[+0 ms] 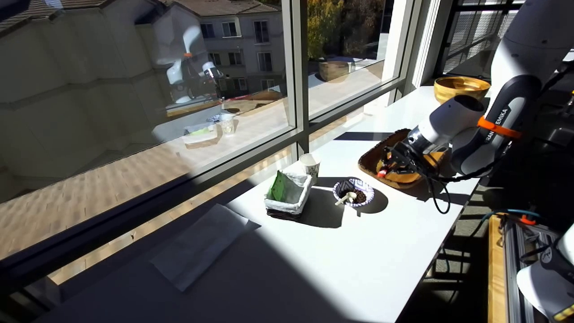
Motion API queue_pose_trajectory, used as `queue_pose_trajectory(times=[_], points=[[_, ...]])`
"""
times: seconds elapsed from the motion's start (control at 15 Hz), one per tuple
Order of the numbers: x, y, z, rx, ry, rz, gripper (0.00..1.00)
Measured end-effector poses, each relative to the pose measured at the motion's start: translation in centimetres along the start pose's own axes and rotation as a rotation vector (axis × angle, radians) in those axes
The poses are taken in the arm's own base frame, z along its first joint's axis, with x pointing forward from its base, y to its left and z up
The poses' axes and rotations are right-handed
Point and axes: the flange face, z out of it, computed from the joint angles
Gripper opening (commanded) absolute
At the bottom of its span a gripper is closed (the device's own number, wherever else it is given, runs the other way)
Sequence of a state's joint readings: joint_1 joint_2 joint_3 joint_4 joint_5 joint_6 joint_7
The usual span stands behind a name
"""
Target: Put the orange packet in the brown bowl
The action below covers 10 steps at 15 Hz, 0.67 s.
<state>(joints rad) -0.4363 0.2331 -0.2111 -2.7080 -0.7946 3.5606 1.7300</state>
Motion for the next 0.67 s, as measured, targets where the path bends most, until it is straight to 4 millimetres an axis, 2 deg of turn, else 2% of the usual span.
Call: queue_pose_trajectory(times=[0.4,0.67], points=[[4.0,2.3,1.3,-0.005,-0.018,0.054,0.04],[5.2,2.2,2.0,0.006,-0.03,0.07,0.04]])
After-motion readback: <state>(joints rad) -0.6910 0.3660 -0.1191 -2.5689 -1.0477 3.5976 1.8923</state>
